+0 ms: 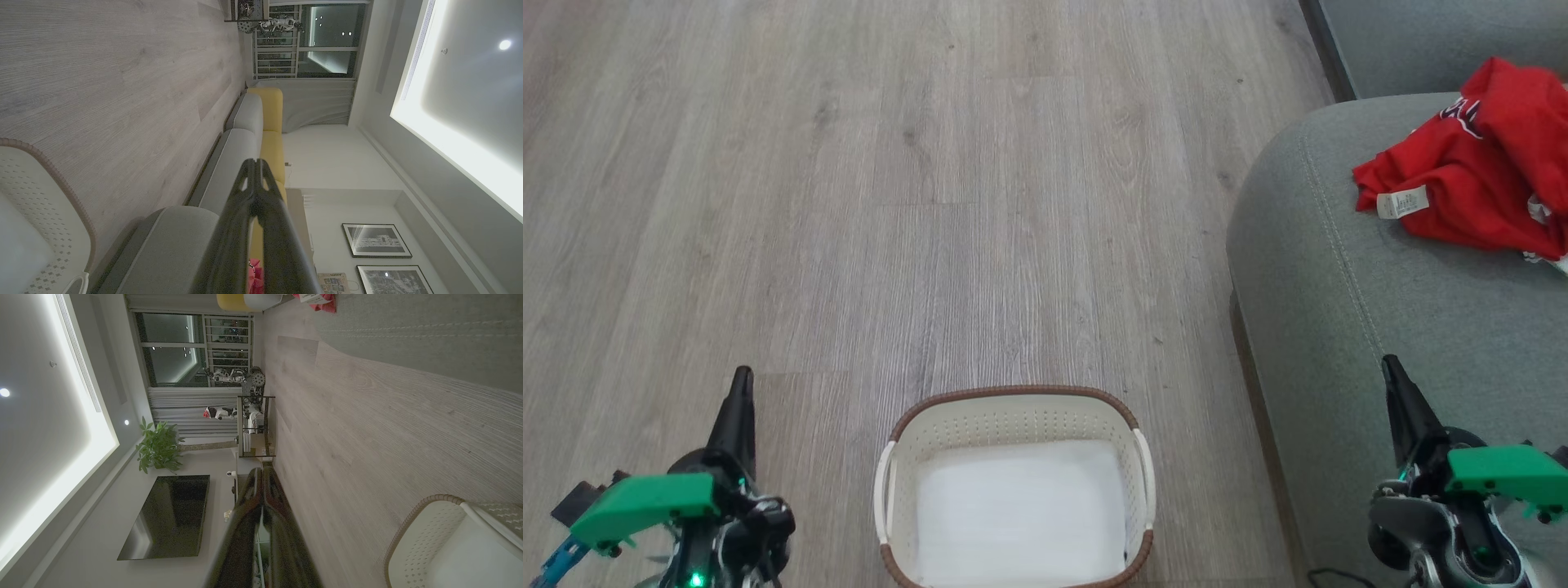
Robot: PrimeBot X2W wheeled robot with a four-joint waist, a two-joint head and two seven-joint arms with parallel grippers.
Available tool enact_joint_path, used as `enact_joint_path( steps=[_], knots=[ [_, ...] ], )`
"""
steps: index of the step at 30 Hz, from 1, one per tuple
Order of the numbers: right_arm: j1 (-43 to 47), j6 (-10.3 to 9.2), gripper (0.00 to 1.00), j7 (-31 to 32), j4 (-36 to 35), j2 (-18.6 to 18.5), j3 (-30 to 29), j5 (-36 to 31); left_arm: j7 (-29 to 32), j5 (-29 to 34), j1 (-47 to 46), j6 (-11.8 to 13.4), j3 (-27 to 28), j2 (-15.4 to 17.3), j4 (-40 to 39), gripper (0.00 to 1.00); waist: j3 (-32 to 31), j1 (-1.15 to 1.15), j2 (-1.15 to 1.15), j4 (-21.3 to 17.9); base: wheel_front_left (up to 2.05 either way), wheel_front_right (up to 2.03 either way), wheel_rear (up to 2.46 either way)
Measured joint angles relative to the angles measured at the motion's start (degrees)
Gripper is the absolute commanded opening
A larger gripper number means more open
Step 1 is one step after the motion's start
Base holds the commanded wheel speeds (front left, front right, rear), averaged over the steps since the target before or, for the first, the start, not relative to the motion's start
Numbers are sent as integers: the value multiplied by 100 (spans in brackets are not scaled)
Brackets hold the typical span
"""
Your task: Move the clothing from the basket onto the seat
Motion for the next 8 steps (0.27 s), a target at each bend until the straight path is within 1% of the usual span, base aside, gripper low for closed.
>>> enact_joint_path(
  steps=[8],
  knots=[
    [0,0,0,0,0,0,-1,0,0,0,0,0,1,0,0,0,0,0,0,0,0,0,0]
  ],
)
